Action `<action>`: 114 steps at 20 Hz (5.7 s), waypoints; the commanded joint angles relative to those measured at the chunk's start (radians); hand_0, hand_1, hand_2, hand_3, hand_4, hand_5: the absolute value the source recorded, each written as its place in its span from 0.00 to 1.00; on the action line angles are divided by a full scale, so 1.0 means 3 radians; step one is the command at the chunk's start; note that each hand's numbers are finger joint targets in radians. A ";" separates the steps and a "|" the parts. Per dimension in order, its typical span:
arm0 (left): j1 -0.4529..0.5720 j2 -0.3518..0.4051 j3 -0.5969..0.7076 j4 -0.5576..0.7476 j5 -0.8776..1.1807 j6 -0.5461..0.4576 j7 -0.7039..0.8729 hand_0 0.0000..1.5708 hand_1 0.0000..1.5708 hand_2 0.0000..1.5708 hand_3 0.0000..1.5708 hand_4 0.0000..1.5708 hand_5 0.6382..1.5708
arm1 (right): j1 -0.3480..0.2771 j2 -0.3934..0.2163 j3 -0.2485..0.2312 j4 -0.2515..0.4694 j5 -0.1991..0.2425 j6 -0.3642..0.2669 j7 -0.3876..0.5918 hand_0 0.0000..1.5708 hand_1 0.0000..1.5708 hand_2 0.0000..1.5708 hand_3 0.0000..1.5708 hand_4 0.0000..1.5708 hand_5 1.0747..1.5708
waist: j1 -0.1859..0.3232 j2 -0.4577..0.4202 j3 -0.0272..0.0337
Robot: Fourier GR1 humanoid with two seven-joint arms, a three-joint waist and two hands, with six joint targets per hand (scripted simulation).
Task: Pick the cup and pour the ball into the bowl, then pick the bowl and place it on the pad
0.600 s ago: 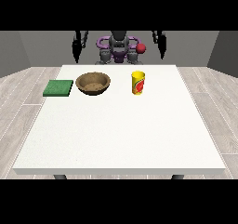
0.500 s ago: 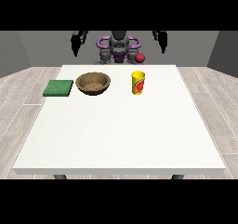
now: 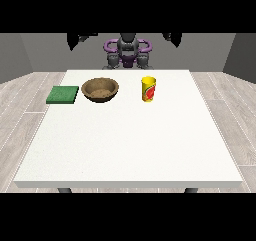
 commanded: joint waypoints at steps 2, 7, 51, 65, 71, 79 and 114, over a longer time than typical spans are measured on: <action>-0.0192 -0.0010 0.0167 0.0011 0.0126 0.0003 -0.0118 0.00 0.00 0.00 0.00 0.00 0.83 | -0.0056 0.0072 -0.0038 0.0106 -0.0063 0.0077 -0.0254 0.00 0.00 0.00 0.00 0.00 1.00 | -0.0037 0.0255 -0.0016; -0.0404 0.0054 0.0190 0.0157 0.0066 -0.0064 -0.0288 0.00 0.00 0.00 0.00 0.00 0.81 | -0.0281 -0.0068 -0.0225 0.0418 -0.0210 0.0289 -0.0510 0.00 0.00 0.00 0.00 0.00 1.00 | -0.0044 0.0526 -0.0015; -0.2130 0.0276 0.0852 0.3258 -0.0631 0.1663 -0.2438 0.84 0.84 1.00 1.00 0.64 0.97 | -0.1597 -0.0578 -0.0371 0.0946 -0.0327 0.0628 -0.0865 0.00 0.00 0.09 0.26 0.00 1.00 | -0.0899 0.1906 -0.0018; -0.2095 0.0283 -0.0341 0.3283 -0.2396 0.2888 -0.0841 0.86 0.86 1.00 1.00 0.64 0.98 | -0.1462 -0.0640 -0.0426 0.1858 -0.0292 0.0733 -0.0703 0.00 0.00 0.16 0.20 0.16 0.99 | -0.0718 0.0693 0.0005; -0.2494 0.0039 -0.0983 0.3722 -0.3494 0.2949 0.0162 0.82 0.82 1.00 1.00 0.55 0.99 | -0.1368 -0.0654 -0.0463 0.2238 -0.0254 0.0801 -0.0817 0.00 0.00 0.08 0.19 0.30 0.99 | -0.0618 0.0364 0.0012; -0.3051 -0.0239 -0.1784 0.3608 -0.4016 0.2106 0.1585 0.73 0.73 1.00 1.00 0.50 0.99 | -0.1410 -0.0708 -0.0513 0.2723 -0.0177 0.0870 -0.1072 0.00 0.00 0.10 0.13 0.45 0.94 | -0.0537 0.0196 -0.0005; -0.3201 -0.0241 -0.1564 0.2649 -0.4049 0.1140 0.1836 0.31 0.31 1.00 1.00 0.60 1.00 | -0.1488 -0.0896 -0.0719 0.3071 -0.0299 0.0890 -0.1105 0.00 0.00 0.14 0.16 0.48 0.97 | 0.0000 0.0317 -0.0031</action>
